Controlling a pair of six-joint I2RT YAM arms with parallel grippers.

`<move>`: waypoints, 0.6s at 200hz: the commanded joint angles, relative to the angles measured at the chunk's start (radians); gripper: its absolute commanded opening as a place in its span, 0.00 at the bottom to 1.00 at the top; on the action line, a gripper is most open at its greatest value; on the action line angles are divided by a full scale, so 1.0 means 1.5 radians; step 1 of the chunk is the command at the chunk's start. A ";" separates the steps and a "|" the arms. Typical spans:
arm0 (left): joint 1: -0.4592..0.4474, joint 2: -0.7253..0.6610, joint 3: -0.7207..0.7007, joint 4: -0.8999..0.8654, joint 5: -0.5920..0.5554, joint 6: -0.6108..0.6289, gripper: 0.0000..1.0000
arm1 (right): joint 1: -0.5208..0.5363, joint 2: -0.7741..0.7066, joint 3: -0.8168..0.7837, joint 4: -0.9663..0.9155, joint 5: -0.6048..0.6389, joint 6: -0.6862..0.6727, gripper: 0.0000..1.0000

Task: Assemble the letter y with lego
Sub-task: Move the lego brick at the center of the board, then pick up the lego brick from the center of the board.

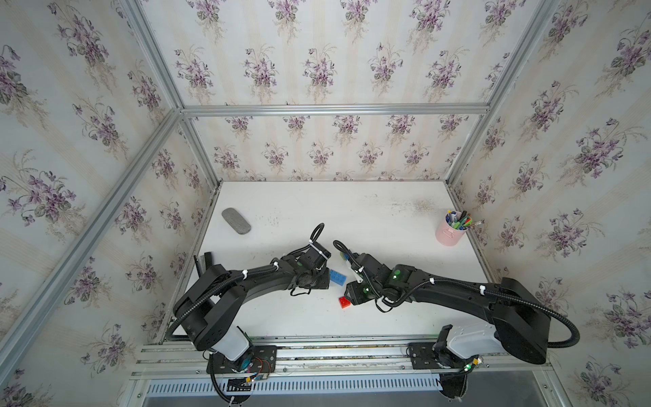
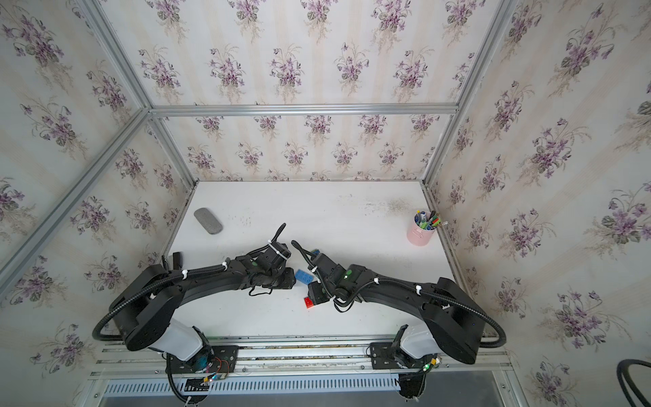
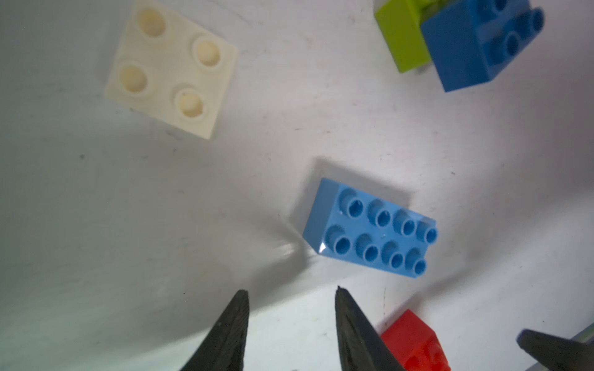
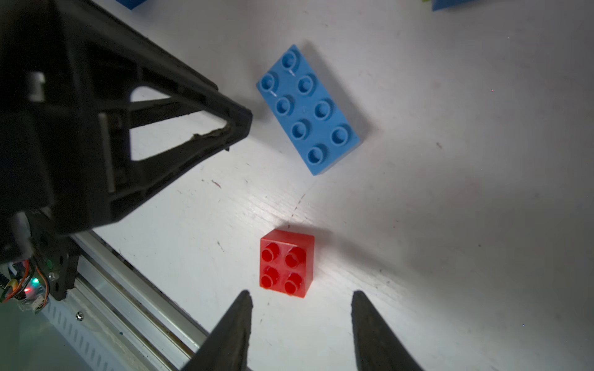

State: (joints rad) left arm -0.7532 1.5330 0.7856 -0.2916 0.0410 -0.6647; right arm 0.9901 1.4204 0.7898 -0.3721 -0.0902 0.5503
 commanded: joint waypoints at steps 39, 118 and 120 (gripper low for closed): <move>0.001 -0.155 -0.074 -0.063 -0.035 -0.026 0.54 | 0.054 0.105 0.072 -0.041 0.034 0.039 0.52; 0.000 -0.181 -0.087 -0.076 -0.037 -0.036 0.58 | 0.067 0.180 0.127 -0.076 0.077 0.036 0.45; 0.000 -0.181 -0.087 -0.075 -0.037 -0.036 0.58 | 0.067 0.181 0.127 -0.077 0.077 0.035 0.44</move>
State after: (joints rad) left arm -0.7532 1.2572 0.6533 -0.3939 -0.0013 -0.7078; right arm 1.0863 1.6722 0.9646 -0.4507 -0.0044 0.5846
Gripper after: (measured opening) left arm 0.582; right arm 0.468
